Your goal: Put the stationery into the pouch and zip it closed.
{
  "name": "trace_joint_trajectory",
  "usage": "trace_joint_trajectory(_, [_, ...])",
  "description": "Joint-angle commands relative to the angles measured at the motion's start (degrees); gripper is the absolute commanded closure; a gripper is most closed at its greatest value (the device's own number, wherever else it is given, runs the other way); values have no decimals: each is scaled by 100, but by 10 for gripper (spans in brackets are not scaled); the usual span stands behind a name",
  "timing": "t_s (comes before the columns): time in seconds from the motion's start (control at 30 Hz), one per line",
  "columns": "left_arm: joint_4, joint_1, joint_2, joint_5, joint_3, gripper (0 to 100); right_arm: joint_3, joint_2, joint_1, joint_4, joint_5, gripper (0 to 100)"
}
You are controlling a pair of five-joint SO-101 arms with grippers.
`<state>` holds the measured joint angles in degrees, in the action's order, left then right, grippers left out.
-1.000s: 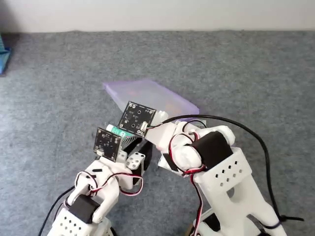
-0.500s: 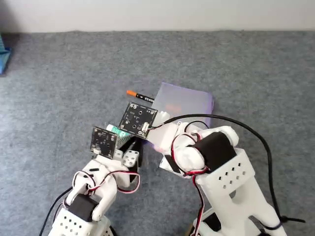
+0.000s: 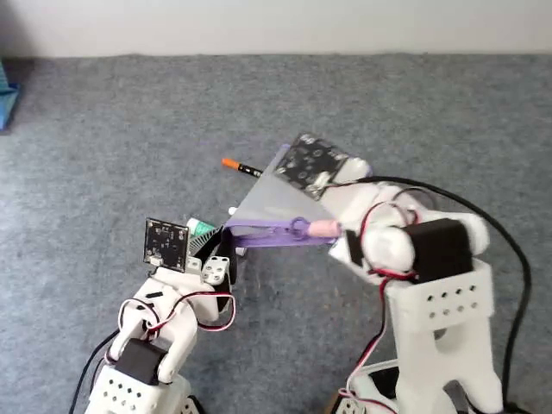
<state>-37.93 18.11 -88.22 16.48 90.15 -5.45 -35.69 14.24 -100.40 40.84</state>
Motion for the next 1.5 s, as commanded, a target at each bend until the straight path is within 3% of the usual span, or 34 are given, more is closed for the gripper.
trace_joint_trajectory(0.0, [105, -185, -26, 53, -84, 988, 325, -189, -725, -251, 369, 989])
trace_joint_trajectory(0.4, [105, -387, -26, 53, -84, 988, -615, -1209, -2580, -242, 1697, 989])
trace_joint_trajectory(0.6, [105, -62, -26, 53, -75, 969, -730, -1455, -2589, -233, 1688, 989])
trace_joint_trajectory(0.77, [123, 352, 18, 53, -48, 829, -721, -1508, -2589, -242, 1688, 989])
trace_joint_trajectory(0.87, [105, 369, 26, 53, -40, 800, -721, -1508, -2589, -242, 1688, 989])
trace_joint_trajectory(1.03, [141, 404, 26, -167, -31, 800, -721, -1508, -2589, -242, 1688, 989])
trace_joint_trajectory(1.23, [756, 492, 26, -580, 435, 802, -721, -1508, -2589, -242, 1688, 989])
trace_joint_trajectory(1.47, [1002, 756, -18, -782, 567, 883, -721, -1508, -2589, -242, 1688, 989])
